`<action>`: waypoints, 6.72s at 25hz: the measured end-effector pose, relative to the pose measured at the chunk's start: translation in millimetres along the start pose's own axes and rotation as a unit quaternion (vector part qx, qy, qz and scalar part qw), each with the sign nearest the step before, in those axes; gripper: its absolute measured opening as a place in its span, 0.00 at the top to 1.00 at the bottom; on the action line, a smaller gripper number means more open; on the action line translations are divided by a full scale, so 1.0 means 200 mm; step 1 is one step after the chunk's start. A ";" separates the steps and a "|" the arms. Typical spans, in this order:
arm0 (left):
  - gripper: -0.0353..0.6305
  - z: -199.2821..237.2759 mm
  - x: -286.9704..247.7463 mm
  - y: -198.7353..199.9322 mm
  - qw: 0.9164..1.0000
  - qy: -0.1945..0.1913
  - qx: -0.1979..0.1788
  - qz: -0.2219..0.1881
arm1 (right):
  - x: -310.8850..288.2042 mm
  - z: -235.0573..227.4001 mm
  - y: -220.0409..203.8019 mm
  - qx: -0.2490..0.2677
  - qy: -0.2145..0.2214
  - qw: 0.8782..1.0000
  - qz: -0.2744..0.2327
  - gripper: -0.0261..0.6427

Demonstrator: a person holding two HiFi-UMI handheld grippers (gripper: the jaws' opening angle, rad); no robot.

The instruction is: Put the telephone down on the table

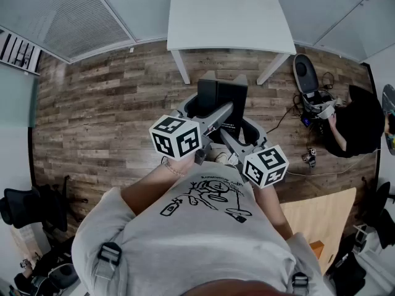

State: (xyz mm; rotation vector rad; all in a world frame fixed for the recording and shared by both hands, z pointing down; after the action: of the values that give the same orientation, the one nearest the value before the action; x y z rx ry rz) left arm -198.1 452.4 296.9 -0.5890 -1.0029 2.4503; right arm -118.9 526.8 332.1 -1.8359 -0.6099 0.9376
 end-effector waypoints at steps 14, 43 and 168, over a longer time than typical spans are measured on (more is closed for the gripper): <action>0.41 0.21 0.06 0.14 1.000 -0.004 0.009 0.001 | -0.24 0.06 0.06 -0.005 -0.006 1.000 -0.002 0.59; 0.41 0.35 -0.53 0.40 1.000 0.003 0.007 0.008 | -0.46 -0.52 0.27 -0.021 -0.007 1.000 -0.004 0.59; 0.41 1.70 -2.70 1.30 0.990 0.070 0.110 0.047 | -1.99 -2.72 0.77 -0.085 0.040 0.991 0.100 0.59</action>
State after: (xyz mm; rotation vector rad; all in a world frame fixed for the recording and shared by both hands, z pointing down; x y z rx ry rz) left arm 7.3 -188.3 447.0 -0.7353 -0.6540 2.5174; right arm 93.3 -116.7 464.8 -2.1065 -0.4732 0.9626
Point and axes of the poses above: the fingertips, and each gripper's own axes: x backward along the fingers, z to its left, y out of its top, the point moved 4 cm from there along x, backward along the fingers, and after that the axes turned 6 degrees about x, right-handed, at the moved point
